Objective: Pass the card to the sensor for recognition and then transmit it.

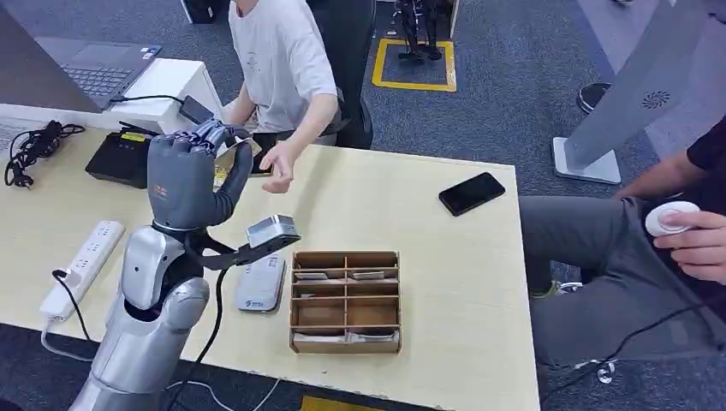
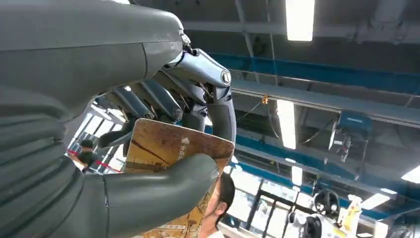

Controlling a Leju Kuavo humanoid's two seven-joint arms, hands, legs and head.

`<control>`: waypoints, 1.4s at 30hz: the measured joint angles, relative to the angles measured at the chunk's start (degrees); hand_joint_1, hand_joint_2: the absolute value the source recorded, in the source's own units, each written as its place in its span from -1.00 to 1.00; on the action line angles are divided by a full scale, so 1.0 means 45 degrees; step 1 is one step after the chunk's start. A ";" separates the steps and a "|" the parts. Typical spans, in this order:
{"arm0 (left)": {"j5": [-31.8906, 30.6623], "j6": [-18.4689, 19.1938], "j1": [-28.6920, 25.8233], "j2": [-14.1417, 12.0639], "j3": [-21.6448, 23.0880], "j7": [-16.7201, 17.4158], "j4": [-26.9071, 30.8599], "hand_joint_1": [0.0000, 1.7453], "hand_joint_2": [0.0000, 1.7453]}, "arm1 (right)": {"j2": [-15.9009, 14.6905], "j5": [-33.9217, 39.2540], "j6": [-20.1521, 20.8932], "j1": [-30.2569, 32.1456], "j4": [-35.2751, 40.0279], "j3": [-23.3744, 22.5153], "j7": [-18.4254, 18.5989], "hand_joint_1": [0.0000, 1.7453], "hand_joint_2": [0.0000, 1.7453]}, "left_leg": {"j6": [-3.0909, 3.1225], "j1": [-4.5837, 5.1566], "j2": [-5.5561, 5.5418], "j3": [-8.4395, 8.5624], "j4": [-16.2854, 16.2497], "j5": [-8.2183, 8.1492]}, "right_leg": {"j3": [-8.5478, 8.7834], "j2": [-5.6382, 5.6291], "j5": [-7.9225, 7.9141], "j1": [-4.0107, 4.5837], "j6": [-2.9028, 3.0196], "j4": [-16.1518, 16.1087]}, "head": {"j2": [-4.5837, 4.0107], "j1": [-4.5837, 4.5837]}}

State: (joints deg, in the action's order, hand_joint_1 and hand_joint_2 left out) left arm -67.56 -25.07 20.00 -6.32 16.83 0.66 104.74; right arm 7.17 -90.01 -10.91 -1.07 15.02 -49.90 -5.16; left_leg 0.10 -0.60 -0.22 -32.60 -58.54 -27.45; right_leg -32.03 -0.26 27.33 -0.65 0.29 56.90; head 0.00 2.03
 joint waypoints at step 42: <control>-0.4303 -0.0787 0.1193 0.0189 0.1224 0.2064 -0.5037 -1.00 1.00 | 0.0000 0.0049 0.0044 -0.0401 -0.0209 0.0967 0.0039 -1.00 1.00 | -0.0005 -0.0001 0.0015 -0.0018 -0.0001 0.0015 | -0.0031 -0.0019 -0.0021 0.0001 0.0005 0.0001 | 0.0000 0.0000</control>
State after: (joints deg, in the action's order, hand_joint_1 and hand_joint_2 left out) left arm -86.92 -28.61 25.37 -5.46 22.34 9.95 82.07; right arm 7.17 -89.79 -10.71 -2.87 14.08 -45.55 -4.98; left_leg 0.07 -0.61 -0.15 -32.68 -58.54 -27.38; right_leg -32.17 -0.34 27.23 -0.64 0.32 56.91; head 0.00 2.03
